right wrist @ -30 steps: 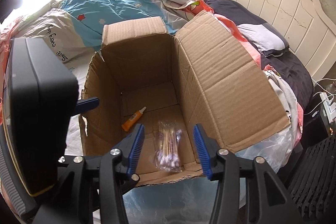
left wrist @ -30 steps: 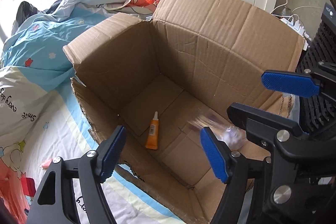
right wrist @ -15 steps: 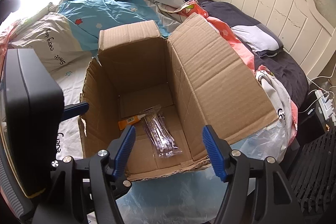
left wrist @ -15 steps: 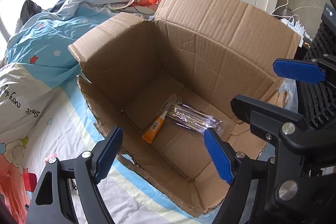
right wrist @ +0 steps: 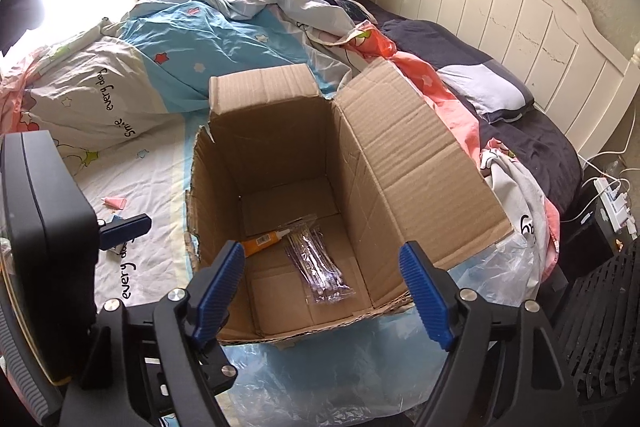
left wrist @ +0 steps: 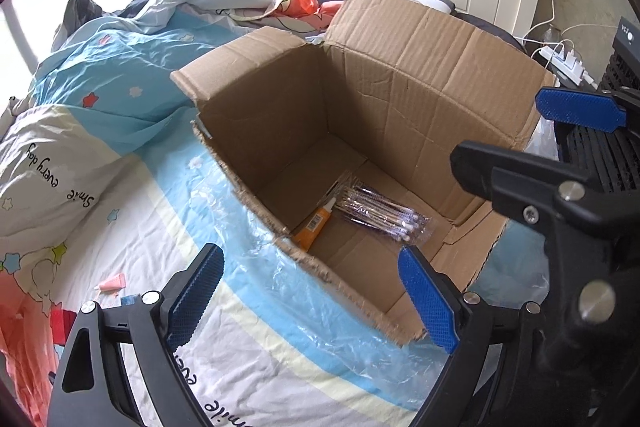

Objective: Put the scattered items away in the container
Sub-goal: 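Withdraw both grippers from the box back toward the remaining items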

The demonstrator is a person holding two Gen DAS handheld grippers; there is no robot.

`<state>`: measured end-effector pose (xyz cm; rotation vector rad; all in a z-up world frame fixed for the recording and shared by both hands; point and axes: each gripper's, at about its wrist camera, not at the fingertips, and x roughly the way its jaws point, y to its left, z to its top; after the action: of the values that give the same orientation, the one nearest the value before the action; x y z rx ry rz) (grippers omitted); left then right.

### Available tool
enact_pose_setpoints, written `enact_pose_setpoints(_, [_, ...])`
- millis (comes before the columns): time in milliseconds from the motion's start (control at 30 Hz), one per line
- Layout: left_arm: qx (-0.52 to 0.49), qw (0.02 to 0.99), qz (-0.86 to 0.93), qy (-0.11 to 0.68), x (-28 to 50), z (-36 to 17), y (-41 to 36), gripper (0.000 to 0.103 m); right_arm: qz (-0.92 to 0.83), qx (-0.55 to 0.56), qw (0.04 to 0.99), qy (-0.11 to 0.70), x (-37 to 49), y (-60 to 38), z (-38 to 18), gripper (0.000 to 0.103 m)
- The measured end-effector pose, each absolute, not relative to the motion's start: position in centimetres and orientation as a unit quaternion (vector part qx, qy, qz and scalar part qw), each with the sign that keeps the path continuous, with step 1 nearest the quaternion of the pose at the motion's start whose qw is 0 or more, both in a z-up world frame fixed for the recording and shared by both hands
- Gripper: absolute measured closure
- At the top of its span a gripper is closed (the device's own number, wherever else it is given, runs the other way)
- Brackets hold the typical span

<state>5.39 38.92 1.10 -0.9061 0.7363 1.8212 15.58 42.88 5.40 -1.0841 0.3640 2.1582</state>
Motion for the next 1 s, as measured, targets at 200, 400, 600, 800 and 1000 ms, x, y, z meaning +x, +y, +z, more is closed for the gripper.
enact_pose_setpoints(200, [-0.383,0.452,0.752,0.288,4.2,1.3,36.5,0.012,0.833,-0.420,0.335,0.130,14.7,41.3,6.0,0.026])
enact_pose_setpoints(400, [-0.426,0.423,0.763,0.242,1.6,1.2,33.4,0.012,0.840,-0.426,0.319,0.104,13.5,39.1,6.4,0.026])
enact_pose_setpoints(600, [-0.466,0.389,0.770,0.195,-1.2,1.0,30.3,0.012,0.847,-0.429,0.301,0.089,12.0,36.9,6.7,0.026])
enact_pose_setpoints(800, [-0.468,0.359,0.783,0.196,-2.5,0.9,27.6,0.011,0.852,-0.435,0.280,0.076,10.7,34.8,6.6,0.026])
enact_pose_setpoints(1000, [-0.467,0.345,0.790,0.197,-2.9,0.8,26.0,0.011,0.857,-0.437,0.266,0.065,9.7,33.1,6.4,0.026])
